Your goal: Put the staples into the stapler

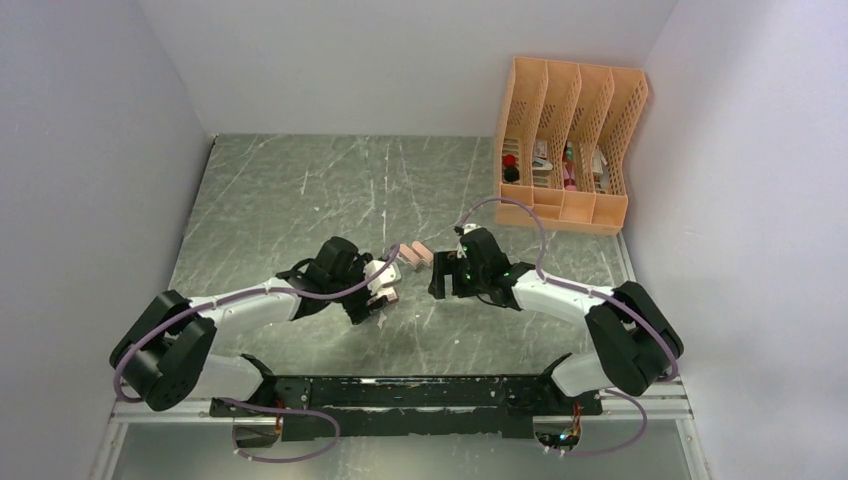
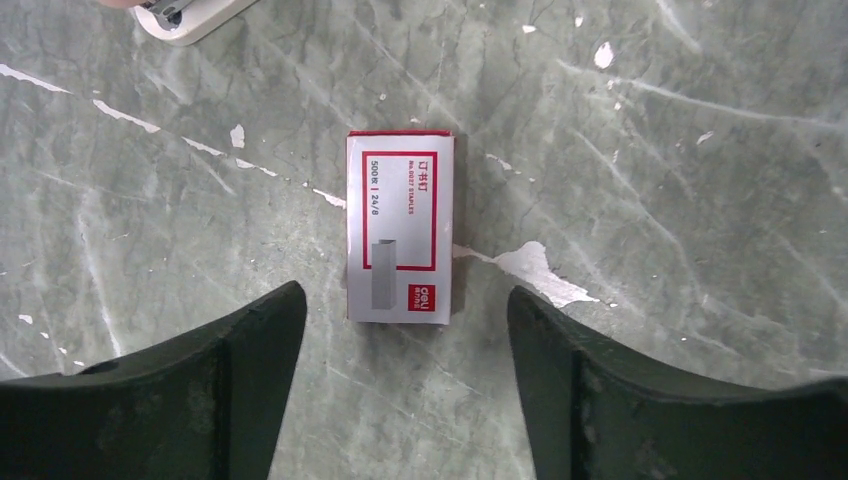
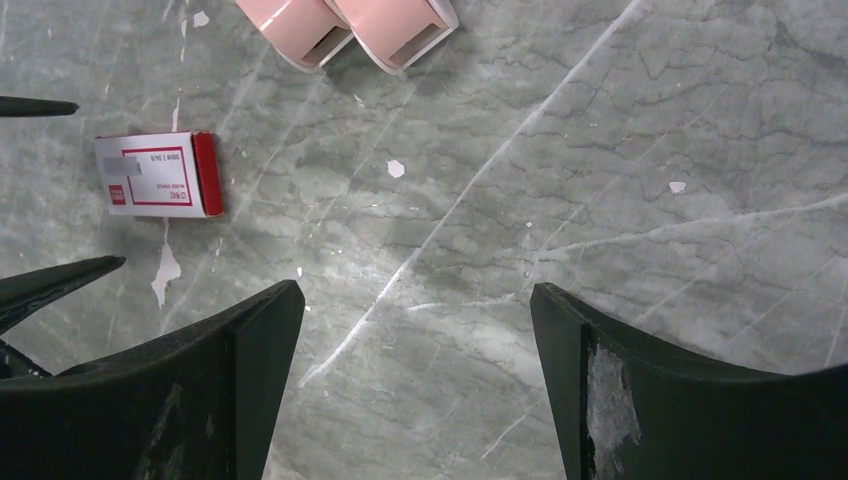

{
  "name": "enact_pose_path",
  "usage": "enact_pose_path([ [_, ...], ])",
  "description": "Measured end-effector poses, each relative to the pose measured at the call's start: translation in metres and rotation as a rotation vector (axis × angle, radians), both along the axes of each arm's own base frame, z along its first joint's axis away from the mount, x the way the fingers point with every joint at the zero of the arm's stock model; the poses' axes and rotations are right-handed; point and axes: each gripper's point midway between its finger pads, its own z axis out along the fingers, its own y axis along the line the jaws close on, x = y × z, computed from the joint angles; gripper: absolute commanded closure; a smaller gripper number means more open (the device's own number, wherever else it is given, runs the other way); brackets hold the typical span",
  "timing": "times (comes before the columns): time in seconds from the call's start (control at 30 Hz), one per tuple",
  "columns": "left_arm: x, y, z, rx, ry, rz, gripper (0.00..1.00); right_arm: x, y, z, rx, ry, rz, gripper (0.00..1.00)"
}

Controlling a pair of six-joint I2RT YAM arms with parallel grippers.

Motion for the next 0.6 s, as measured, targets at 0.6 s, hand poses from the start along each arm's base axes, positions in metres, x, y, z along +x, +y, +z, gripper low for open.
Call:
enact_pose_path([
  [0.6, 0.003, -0.001, -0.018, 0.037, 0.015, -0.020, 0.51, -0.003, -0.002, 0.012, 0.044, -0.006, -0.051, 0.11],
])
